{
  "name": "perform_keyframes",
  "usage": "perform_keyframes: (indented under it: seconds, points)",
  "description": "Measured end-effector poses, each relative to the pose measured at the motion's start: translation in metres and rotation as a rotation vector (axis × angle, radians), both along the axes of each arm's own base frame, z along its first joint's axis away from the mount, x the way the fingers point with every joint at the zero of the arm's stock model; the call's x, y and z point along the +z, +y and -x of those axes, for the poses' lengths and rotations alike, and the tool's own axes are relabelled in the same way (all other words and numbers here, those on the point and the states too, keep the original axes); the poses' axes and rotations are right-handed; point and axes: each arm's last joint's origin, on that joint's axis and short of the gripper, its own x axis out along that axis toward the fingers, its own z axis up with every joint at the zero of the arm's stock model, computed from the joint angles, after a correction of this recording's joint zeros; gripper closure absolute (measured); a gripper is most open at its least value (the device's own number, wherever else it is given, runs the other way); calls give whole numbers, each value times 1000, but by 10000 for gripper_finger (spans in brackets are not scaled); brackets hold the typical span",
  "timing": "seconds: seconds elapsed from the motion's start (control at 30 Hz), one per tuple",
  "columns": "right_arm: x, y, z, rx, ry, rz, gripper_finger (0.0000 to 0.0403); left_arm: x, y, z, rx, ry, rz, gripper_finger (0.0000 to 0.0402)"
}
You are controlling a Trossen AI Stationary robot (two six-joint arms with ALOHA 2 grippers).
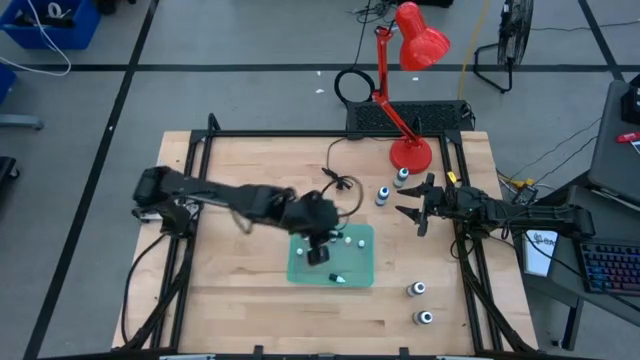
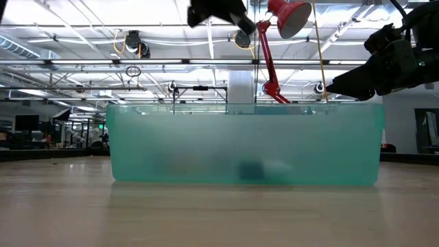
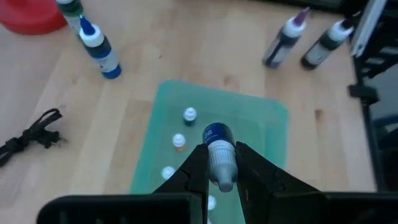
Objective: Pick & Place food coloring
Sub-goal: Put the small blue food coloring bottle into the light blue bin
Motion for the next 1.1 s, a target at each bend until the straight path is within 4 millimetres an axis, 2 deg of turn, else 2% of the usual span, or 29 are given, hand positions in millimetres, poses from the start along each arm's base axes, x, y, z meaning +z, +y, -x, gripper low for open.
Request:
perform_keyframes:
  seconds: [0.13,0.23,0.33,0.43,0.57,0.7,1.1]
  points:
    - [0,0,0,0,0,0,181,-20,17,-26,-25,126,25,348]
    - [0,0,0,0,0,0,181,-48,22,-41,-29,279,42,348]
    - [0,0,0,0,0,0,181,-79,21,-52,-62,420,62,348]
    - [0,0,0,0,0,0,181,-106,17,-62,-98,492,98,348]
    - [0,0,0,0,0,0,181,-129,12,-73,-112,494,109,348]
    - [0,0,0,0,0,0,181,-141,11,-78,-110,497,111,348]
    - [0,0,0,0,0,0,181,-146,12,-79,-92,512,118,348]
